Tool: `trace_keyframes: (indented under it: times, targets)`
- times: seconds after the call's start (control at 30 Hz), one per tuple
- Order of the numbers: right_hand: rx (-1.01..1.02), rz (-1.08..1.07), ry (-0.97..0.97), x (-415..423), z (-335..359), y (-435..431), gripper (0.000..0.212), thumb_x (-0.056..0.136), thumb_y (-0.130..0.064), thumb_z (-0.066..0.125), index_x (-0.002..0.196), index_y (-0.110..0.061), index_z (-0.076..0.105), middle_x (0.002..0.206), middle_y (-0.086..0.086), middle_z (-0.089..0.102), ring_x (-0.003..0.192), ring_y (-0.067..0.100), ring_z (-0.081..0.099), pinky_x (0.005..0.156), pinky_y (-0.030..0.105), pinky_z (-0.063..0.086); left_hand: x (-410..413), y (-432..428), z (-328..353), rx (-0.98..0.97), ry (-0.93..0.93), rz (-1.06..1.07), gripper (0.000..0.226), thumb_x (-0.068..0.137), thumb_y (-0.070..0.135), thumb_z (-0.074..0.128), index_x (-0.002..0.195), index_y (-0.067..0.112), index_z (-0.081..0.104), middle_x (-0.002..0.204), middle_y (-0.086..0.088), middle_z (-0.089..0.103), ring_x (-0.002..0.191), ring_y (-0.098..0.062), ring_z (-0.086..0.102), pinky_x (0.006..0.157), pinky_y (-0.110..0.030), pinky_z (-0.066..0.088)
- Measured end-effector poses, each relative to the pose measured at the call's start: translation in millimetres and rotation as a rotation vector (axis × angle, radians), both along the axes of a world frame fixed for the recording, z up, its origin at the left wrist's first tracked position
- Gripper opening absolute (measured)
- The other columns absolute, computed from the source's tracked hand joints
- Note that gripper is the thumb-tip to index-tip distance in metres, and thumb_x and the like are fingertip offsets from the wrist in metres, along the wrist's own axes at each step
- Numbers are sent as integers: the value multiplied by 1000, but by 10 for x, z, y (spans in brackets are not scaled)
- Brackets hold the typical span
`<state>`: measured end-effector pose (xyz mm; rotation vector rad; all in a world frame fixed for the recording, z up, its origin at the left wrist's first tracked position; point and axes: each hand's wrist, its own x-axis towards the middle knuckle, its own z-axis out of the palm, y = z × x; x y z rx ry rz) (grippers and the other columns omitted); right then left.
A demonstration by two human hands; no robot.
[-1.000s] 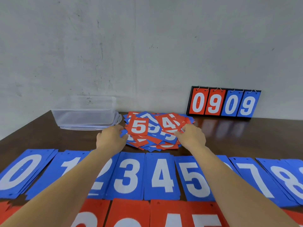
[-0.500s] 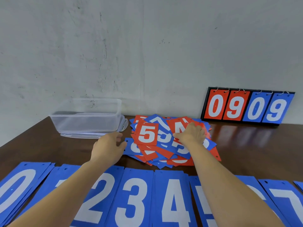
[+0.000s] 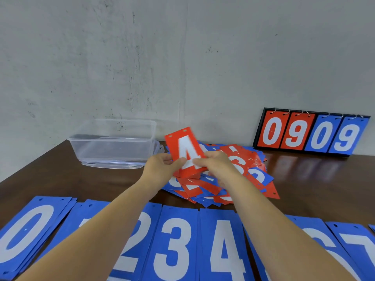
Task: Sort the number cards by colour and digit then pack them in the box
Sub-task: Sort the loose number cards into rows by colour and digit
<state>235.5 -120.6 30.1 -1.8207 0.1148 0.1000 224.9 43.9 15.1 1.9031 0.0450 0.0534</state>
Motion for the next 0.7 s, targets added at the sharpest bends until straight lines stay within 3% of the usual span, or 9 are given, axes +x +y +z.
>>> trace_keyframes:
  times: [0.07, 0.13, 0.23, 0.3, 0.37, 0.5, 0.7]
  targets:
    - [-29, 90, 58, 2, -60, 181, 27, 89, -24, 68, 112, -12, 67, 97, 0, 71, 76, 8, 67, 54, 15, 48, 29, 52, -11, -87, 37, 63, 28, 89, 20, 68, 114, 8, 63, 111, -8, 69, 93, -21, 66, 80, -31, 55]
    - [-112, 16, -1, 85, -161, 281, 37, 89, -38, 65, 117, -13, 66, 106, -1, 69, 92, 12, 66, 67, 20, 47, 25, 181, -29, -44, 54, 131, 26, 89, 16, 68, 114, 9, 62, 111, -9, 68, 96, -24, 66, 79, -33, 55]
    - [-660, -175, -82, 256, -294, 344, 69, 83, -58, 63, 134, -14, 51, 134, 4, 55, 127, 26, 48, 94, 36, 46, -14, 428, -66, -24, 87, 181, 24, 88, 15, 69, 111, 12, 63, 112, -9, 68, 100, -27, 66, 89, -42, 55]
    - [-858, -176, -24, 303, -353, 398, 90, 78, -63, 65, 146, -14, 32, 148, 11, 39, 139, 33, 31, 109, 45, 36, -81, 582, -65, -13, 109, 191, 27, 88, 16, 69, 114, 10, 63, 114, -10, 68, 101, -29, 66, 92, -46, 54]
    - [-901, -148, 10, 327, -363, 444, 100, 78, -58, 69, 150, -12, 18, 154, 14, 28, 143, 34, 21, 114, 46, 26, -141, 709, -59, 8, 123, 187, 31, 88, 18, 69, 118, 12, 62, 116, -8, 67, 104, -28, 65, 93, -45, 53]
    - [-831, -213, 110, 402, -324, 451, 108, 76, -51, 75, 152, -13, 9, 156, 17, 20, 144, 36, 18, 114, 45, 24, -261, 903, -37, 64, 110, 191, 31, 90, 19, 67, 119, 13, 61, 114, -4, 66, 102, -25, 65, 87, -36, 54]
    - [-763, -258, 116, 404, -315, 473, 92, 81, -38, 75, 149, -12, 18, 152, 15, 29, 141, 34, 24, 111, 44, 29, -470, 1068, -17, 60, 89, 209, 24, 89, 13, 67, 112, 14, 64, 111, -6, 69, 96, -23, 67, 88, -38, 54]
